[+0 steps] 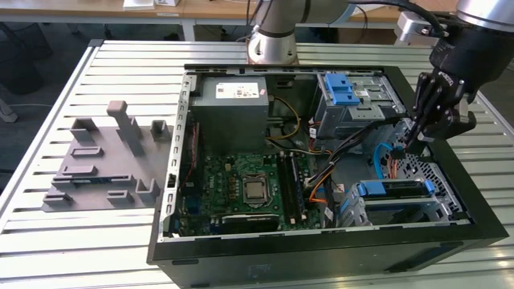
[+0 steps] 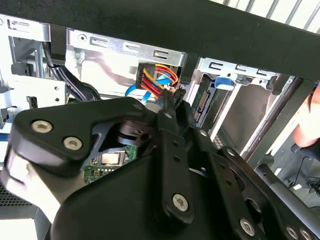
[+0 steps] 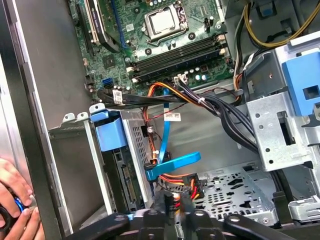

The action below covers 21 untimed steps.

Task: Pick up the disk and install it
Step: 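Insert the first disk wire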

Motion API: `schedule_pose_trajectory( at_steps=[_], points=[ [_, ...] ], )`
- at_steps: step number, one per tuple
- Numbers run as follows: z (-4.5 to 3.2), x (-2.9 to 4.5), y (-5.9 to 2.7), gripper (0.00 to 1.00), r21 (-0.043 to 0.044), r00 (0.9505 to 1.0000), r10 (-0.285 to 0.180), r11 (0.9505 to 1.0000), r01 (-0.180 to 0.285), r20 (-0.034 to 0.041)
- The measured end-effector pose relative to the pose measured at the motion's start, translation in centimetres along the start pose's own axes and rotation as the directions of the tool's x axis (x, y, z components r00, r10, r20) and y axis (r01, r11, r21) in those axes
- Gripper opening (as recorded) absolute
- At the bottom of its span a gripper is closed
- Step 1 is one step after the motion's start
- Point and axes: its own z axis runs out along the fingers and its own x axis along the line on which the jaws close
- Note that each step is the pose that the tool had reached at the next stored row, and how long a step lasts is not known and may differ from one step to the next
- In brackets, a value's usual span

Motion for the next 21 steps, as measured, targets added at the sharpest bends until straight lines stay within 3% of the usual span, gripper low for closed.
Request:
schedule_pose_trajectory(
  at_steps=[1,2,16,21],
  points=[
    [0.02,0.02,-0.01,0.23,-0.0001,1.0,0.0,1.0,0.0,0.0001],
    [0.04,0.08,-0.02,0.17,0.0003,1.0,-0.002,1.0,0.002,0.0003],
    [0.27,1.3,0.3,0.17,0.0114,0.9985,-0.055,0.9984,0.055,0.0003],
    [0.36,1.68,0.25,0.17,0.0226,0.9971,-0.075,0.9969,0.075,0.0019]
  ],
)
